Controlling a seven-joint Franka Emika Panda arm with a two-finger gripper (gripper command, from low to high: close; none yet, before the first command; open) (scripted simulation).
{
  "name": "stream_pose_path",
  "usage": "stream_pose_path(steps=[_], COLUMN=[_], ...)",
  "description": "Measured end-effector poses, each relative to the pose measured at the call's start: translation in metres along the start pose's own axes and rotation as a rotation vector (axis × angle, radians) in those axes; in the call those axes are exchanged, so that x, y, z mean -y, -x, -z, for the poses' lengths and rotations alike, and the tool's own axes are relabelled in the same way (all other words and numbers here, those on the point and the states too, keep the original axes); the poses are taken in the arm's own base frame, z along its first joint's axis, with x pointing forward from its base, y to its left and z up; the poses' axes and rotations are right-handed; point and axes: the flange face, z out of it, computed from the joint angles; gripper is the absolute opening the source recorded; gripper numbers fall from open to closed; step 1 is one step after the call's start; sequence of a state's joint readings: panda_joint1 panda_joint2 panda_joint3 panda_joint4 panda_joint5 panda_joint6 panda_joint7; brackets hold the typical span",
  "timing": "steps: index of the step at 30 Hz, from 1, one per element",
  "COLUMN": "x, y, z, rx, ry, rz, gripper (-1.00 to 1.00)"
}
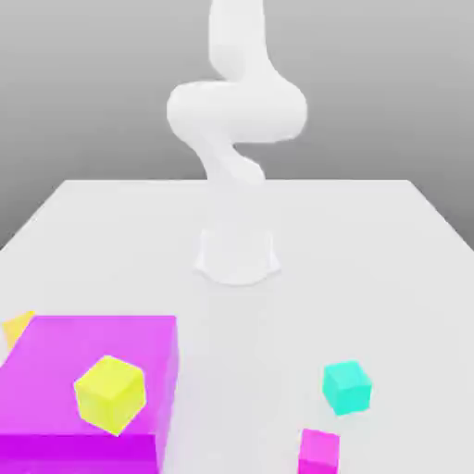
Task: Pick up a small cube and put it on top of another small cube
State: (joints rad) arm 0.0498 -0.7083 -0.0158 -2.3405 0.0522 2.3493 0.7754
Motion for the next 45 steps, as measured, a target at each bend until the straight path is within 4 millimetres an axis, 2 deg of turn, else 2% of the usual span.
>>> stream_pose_path(steps=[5,10,15,19,22,29,30,37,45], x=[-0.002,-0.018,-0.053,-0.091,-0.127,-0.164,-0.168,-0.169,-0.136], y=[0.046,0.117,0.199,0.267,0.302,0.331,0.335,0.336,0.309], z=[-0.119,-0.217,-0.291,-0.331,-0.352,-0.397,-0.402,-0.403,-0.36], rx=[0.201,0.357,0.465,0.516,0.525,0.524,0.525,0.525,0.526], ry=[0.055,0.149,0.274,0.385,0.469,0.491,0.491,0.491,0.494], rz=[0.021,0.056,0.109,0.178,0.219,0.23,0.228,0.229,0.23], gripper=[0.0,0.0,0.0,0.0,0.0,0.0,-1.0,-1.0,-1.0])
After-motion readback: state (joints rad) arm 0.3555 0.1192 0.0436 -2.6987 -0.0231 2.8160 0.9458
